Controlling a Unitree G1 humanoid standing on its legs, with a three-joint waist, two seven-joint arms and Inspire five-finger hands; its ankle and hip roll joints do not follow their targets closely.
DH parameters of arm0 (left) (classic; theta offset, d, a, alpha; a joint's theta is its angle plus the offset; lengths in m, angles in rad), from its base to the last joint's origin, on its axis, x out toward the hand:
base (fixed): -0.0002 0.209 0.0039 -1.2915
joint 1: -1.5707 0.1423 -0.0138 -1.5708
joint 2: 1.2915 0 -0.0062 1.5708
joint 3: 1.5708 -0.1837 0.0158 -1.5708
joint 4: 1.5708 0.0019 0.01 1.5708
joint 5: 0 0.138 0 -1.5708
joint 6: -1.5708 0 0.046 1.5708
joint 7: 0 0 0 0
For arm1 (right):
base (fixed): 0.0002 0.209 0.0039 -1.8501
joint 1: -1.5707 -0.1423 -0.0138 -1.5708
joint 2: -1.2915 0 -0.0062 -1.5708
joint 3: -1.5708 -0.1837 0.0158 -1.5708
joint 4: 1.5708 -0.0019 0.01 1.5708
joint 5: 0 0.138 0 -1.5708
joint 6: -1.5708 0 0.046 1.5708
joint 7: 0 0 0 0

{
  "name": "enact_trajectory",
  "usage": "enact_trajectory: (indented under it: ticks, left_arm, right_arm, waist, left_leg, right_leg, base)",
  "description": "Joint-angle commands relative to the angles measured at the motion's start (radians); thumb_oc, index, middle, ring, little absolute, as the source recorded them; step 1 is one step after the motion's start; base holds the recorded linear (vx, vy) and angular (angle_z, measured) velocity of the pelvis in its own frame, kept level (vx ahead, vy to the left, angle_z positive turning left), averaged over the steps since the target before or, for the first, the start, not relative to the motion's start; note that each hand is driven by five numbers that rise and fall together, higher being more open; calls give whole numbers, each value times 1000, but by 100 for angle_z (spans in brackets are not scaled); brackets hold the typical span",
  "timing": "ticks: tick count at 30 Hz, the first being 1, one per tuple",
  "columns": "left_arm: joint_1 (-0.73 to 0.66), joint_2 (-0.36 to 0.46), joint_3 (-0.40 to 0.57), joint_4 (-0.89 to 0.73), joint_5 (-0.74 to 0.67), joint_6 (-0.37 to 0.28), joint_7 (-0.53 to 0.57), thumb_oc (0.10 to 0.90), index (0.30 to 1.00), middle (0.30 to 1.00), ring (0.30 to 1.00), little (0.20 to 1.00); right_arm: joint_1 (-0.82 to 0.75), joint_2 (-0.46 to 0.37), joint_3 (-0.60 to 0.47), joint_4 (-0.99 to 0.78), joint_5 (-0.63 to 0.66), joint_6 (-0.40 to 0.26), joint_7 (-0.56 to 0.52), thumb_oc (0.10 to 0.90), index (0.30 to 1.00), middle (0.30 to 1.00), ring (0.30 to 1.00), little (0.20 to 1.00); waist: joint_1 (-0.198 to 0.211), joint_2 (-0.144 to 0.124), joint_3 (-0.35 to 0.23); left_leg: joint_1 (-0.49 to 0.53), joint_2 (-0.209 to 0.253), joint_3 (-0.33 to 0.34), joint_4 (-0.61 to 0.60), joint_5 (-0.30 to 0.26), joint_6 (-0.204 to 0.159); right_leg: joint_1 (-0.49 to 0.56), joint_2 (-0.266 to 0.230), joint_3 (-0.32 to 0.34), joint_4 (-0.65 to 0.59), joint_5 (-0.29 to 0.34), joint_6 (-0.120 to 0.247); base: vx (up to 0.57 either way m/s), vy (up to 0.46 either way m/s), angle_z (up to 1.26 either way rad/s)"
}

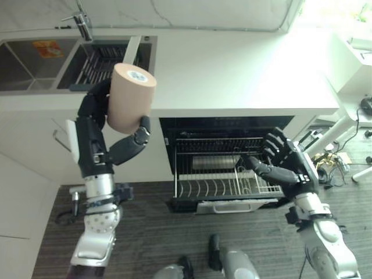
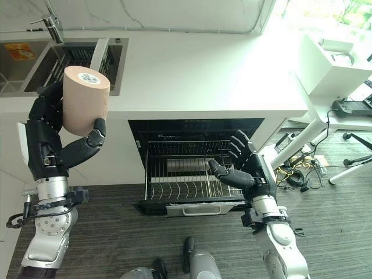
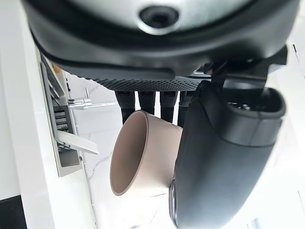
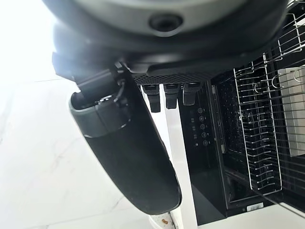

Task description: Place the dishes in the dishwasher.

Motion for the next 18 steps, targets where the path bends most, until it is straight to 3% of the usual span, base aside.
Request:
enact_trajectory:
  ticks: [1, 6, 10, 11, 14, 17, 18]
  left_arm:
    - [-66, 29, 8, -123, 43, -112, -4, 400, 300, 300, 300, 300]
    - [-71, 34, -7, -115, 48, -123, -12, 400, 300, 300, 300, 300]
    - [-130, 44, -26, -105, 70, -100, -15, 400, 300, 300, 300, 300]
    - [-140, 48, -35, -97, 67, -89, -12, 400, 300, 300, 300, 300]
    - [-140, 51, -38, -96, 71, -88, -6, 400, 300, 300, 300, 300]
    - [-142, 59, -28, -92, 39, -110, -15, 400, 300, 300, 300, 300]
    - [-149, 60, -22, -93, 11, -121, -30, 400, 300, 300, 300, 300]
  right_arm:
    - [-66, -1, -54, -131, 27, -162, 13, 800, 900, 900, 900, 900]
    - [-55, 7, -26, -149, -8, -169, 62, 800, 900, 900, 900, 900]
    - [-88, 6, 7, -131, -6, -243, 84, 800, 900, 900, 900, 900]
    - [-91, 24, 13, -141, 30, -263, 107, 800, 900, 900, 900, 900]
    - [-116, 47, 40, -153, -1, -245, 100, 800, 900, 900, 900, 900]
    - [-141, 46, 55, -151, -12, -241, 105, 800, 900, 900, 900, 900]
    - [-155, 39, 57, -143, -27, -243, 105, 800, 900, 900, 900, 900]
  waist:
    - [-6, -25, -77]
    - [2, -19, -75]
    - [29, -35, -66]
    - [38, -47, -70]
    - [49, -53, -68]
    - [54, -51, -65]
    - [52, -47, -66]
  left_leg:
    - [30, 9, -144, 8, -66, -81]
    - [14, 37, -157, 8, -41, -66]
    - [0, 65, -161, 8, -30, -77]
    - [6, 77, -182, 8, -37, -96]
    - [12, 96, -207, 8, -52, -120]
    - [15, 131, -226, 8, -55, -139]
    - [9, 154, -232, 8, -51, -149]
  right_leg:
    - [-10, -5, 46, 42, -23, 129]
    - [70, 48, 36, 42, 21, 123]
    - [91, -37, 27, 42, 5, 140]
    - [73, -131, 93, 42, -10, 159]
    - [24, -200, 152, 42, 33, 191]
    - [-9, -210, 175, 42, 41, 203]
    - [-10, -190, 191, 42, 4, 208]
  base:
    - [50, 50, -3]
    - [-7, 21, -1]
    - [-15, -268, 0]
    - [83, -494, -7]
    - [100, -501, -5]
    - [79, -451, 13]
    - [112, -530, 10]
